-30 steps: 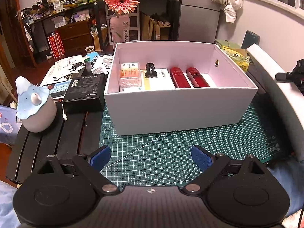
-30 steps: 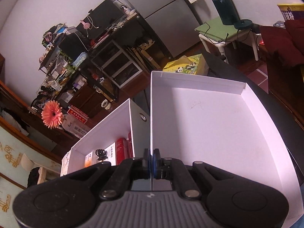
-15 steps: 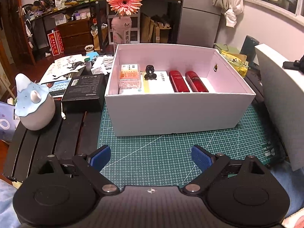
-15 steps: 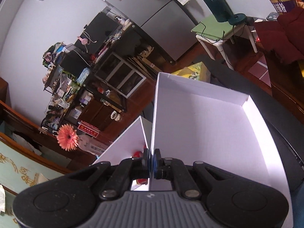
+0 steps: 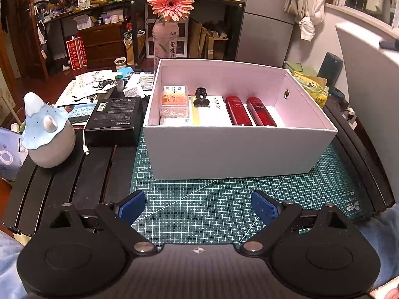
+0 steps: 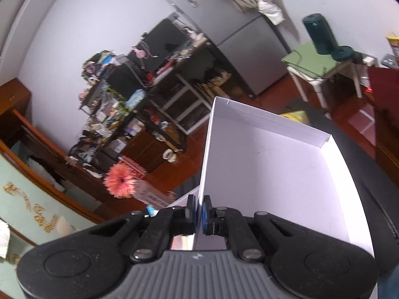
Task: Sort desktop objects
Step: 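Lift and tilt the white lid up with the right gripper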
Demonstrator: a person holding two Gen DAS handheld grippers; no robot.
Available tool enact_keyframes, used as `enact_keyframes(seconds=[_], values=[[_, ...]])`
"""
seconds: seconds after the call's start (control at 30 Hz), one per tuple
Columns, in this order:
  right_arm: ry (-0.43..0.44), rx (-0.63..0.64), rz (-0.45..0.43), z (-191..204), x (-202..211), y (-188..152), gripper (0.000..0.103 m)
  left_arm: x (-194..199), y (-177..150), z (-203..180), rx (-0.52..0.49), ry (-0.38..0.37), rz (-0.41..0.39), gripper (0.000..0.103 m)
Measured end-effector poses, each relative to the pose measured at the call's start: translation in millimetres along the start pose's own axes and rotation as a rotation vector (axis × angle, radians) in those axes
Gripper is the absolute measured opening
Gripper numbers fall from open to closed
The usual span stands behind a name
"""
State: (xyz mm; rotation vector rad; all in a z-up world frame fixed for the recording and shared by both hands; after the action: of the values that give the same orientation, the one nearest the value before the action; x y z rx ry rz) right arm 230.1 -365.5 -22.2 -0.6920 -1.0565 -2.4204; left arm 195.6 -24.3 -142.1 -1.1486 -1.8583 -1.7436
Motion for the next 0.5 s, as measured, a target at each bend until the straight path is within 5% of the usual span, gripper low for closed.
enact_keyframes(seconds=[0.5], values=[[0.214, 0.069, 0.008, 114, 15, 19, 0.004, 3, 2, 14, 0.04, 0.068, -0.011, 0.092]])
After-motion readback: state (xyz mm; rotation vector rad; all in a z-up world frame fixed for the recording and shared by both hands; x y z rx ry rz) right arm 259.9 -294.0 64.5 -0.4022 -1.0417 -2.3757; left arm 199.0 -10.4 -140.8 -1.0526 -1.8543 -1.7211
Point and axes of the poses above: each gripper's, at about its wrist camera, not at the fingertips, and x roughly against the way its jaws point, z to its left, y to its top, the point moved 4 cm from there along -x, roughly the way its jaws point, and after that the axes turned 10 degrees about -y, right-handed, at the moved point
